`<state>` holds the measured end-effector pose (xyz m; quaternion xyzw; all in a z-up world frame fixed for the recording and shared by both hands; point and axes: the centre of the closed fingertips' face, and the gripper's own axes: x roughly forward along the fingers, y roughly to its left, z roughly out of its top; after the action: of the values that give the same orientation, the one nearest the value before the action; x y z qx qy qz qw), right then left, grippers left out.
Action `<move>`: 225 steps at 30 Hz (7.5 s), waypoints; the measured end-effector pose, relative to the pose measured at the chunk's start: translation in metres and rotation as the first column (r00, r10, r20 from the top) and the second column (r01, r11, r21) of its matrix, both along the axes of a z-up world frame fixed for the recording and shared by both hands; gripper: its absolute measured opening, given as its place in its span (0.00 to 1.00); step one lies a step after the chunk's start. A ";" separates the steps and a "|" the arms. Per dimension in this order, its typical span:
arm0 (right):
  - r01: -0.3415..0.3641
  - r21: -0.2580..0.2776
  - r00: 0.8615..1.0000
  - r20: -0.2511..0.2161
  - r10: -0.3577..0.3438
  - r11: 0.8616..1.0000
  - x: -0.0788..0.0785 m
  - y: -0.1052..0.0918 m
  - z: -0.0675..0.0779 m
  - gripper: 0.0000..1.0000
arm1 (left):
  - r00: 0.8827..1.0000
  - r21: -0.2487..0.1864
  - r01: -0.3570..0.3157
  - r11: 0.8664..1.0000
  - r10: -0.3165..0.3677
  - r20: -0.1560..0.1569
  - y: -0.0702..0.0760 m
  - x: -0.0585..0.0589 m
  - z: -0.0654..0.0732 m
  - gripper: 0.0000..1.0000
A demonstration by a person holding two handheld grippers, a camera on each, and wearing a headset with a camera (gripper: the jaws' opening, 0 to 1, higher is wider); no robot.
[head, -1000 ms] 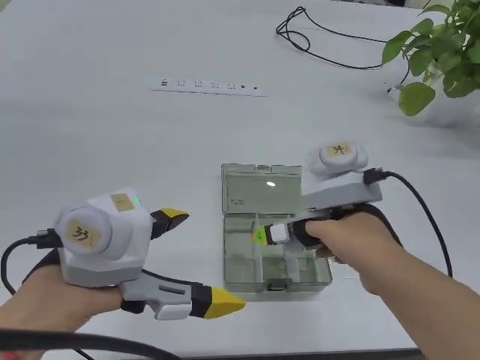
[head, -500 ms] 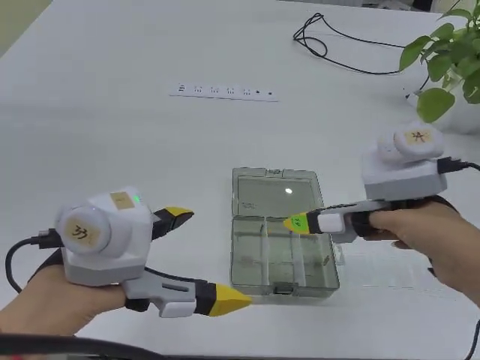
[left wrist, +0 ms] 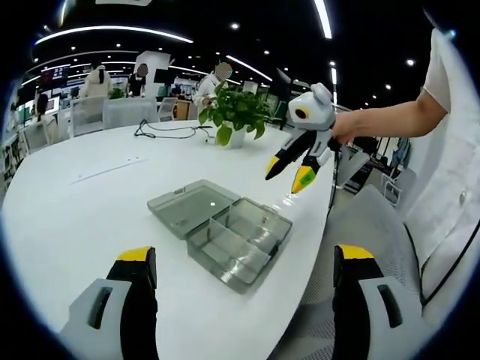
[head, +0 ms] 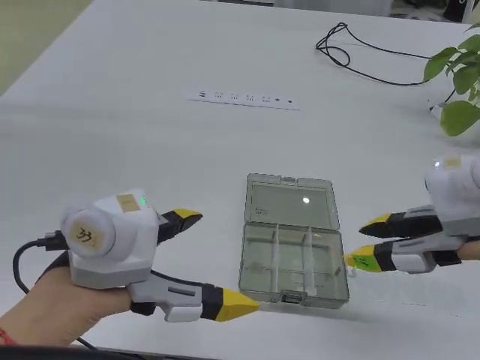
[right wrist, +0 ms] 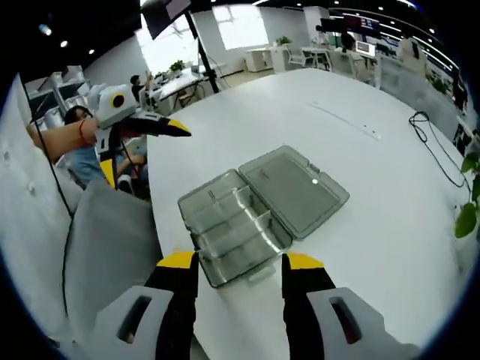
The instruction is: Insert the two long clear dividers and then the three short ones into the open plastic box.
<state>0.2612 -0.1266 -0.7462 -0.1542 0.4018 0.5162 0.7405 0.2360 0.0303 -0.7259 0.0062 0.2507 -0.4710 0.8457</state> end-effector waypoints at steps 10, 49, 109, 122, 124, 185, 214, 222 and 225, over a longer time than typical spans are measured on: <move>-0.234 -0.192 0.970 0.017 0.242 0.953 -0.011 -0.025 -0.038 0.55 | 1.000 0.001 -0.004 1.000 0.004 -0.007 0.003 -0.002 -0.002 1.00; -0.468 -0.445 0.854 -0.008 0.520 0.763 0.004 -0.066 -0.111 0.38 | 0.999 -0.009 -0.029 1.000 0.028 -0.020 0.011 0.003 -0.002 1.00; -0.276 -0.349 0.858 0.329 0.393 0.895 -0.008 -0.002 0.012 0.33 | 0.969 -0.251 -0.041 0.967 -0.023 -0.247 -0.050 0.017 0.030 0.78; -0.289 -0.330 0.832 0.378 0.407 0.898 -0.015 0.026 0.037 0.33 | 0.902 -0.365 -0.095 0.926 -0.074 -0.424 -0.079 0.008 0.038 0.53; -0.293 -0.327 0.828 0.383 0.410 0.898 -0.017 0.030 0.040 0.33 | 0.892 -0.375 -0.108 0.921 -0.077 -0.446 -0.081 0.008 0.037 0.49; -0.311 -0.299 0.819 0.397 0.414 0.902 -0.027 0.053 0.069 0.34 | 0.863 -0.436 -0.060 0.898 -0.173 -0.474 -0.109 -0.005 0.037 0.00; -0.530 0.058 0.847 -0.013 0.531 0.846 -0.069 0.062 0.092 0.05 | 0.904 -0.272 0.426 0.863 -0.413 0.105 -0.106 -0.043 0.067 0.00; -0.539 0.058 0.840 -0.032 0.541 0.840 -0.074 0.065 0.090 0.03 | 0.904 -0.262 0.428 0.865 -0.412 0.116 -0.105 -0.045 0.065 0.00; -0.543 0.057 0.837 -0.035 0.546 0.838 -0.073 0.064 0.089 0.03 | 0.904 -0.260 0.428 0.865 -0.412 0.117 -0.104 -0.046 0.064 0.00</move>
<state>0.1880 -0.0625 -0.6574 -0.2326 0.3481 0.7179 0.5563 0.1902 -0.0741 -0.6623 -0.0455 0.1500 -0.6739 0.7220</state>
